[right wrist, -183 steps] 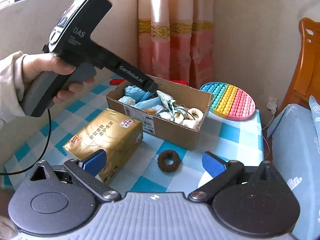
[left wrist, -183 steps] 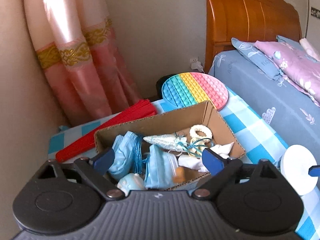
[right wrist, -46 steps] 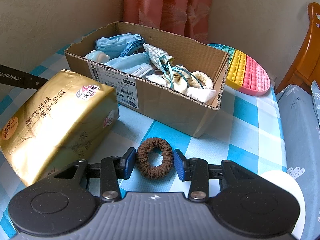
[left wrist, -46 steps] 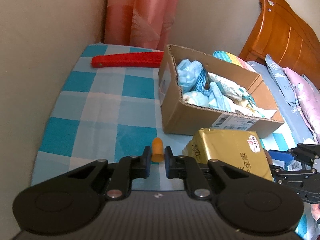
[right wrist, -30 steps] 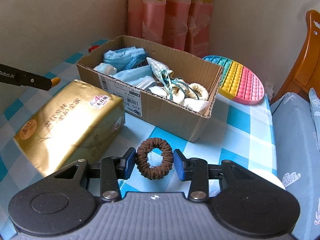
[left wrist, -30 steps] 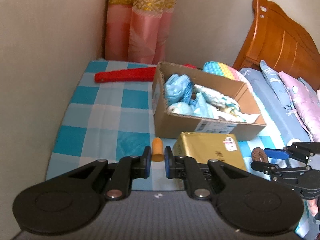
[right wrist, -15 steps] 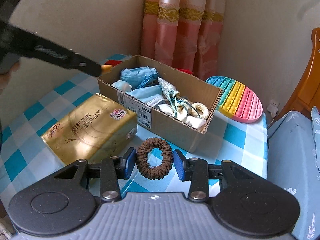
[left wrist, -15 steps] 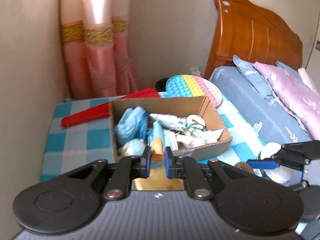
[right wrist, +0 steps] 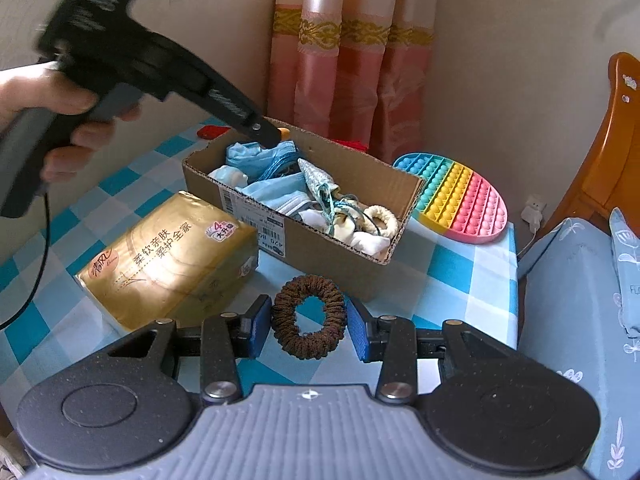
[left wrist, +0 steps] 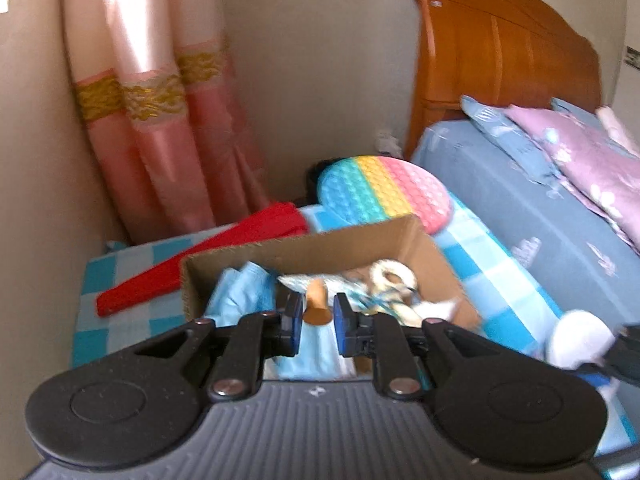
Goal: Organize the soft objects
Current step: 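Carry the orange plug into the box and open the left tool, then carry the brown scrunchie into the box and open the right tool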
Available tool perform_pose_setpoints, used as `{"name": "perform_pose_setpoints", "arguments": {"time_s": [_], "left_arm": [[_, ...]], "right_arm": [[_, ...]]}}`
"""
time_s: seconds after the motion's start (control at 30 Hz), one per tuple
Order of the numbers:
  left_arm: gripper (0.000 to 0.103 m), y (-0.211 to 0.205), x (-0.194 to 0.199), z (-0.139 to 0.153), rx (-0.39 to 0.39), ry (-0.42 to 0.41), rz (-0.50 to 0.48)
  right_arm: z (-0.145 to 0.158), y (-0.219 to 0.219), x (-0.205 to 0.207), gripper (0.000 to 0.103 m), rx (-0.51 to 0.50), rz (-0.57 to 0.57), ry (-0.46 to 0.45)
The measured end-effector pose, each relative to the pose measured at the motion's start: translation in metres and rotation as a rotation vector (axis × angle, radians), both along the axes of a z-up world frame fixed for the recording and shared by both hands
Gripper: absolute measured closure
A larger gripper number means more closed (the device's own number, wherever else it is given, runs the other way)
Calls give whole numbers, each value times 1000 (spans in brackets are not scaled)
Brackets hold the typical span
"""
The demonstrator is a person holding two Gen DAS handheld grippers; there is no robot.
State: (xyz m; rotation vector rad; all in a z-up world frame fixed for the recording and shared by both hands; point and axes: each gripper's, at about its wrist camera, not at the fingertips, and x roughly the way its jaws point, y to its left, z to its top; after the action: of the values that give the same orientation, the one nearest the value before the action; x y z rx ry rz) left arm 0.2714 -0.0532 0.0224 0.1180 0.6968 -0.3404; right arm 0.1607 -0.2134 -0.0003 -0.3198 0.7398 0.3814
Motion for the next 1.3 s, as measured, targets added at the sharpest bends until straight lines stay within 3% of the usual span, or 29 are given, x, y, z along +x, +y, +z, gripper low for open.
{"name": "perform_pose_setpoints", "arguments": {"time_s": [0.07, 0.1, 0.13, 0.2, 0.53, 0.77, 0.87, 1.03, 1.3], "left_arm": [[78, 1, 5, -1, -2, 1, 12], [64, 2, 6, -1, -7, 3, 15], [43, 4, 6, -1, -12, -1, 21], [20, 6, 2, 1, -10, -23, 43], [2, 17, -33, 18, -14, -101, 60], [1, 31, -83, 19, 5, -103, 131], [1, 38, -106, 17, 5, -123, 177], [1, 51, -129, 15, -63, -100, 200], [1, 50, -141, 6, -10, -93, 209]], "right_arm": [[2, 0, -2, 57, -3, -2, -6], [4, 1, -3, 57, -4, -1, -8], [5, 1, -4, 57, -4, 1, -10], [6, 1, -4, 57, -4, 0, -12], [19, 2, -2, 57, 9, -7, -28], [37, -1, 21, 57, 51, -11, -38], [44, 2, 38, 57, 58, -8, -47], [46, 9, 84, 57, 93, -27, 1], [27, 18, 148, 57, 101, -98, 83]]}}
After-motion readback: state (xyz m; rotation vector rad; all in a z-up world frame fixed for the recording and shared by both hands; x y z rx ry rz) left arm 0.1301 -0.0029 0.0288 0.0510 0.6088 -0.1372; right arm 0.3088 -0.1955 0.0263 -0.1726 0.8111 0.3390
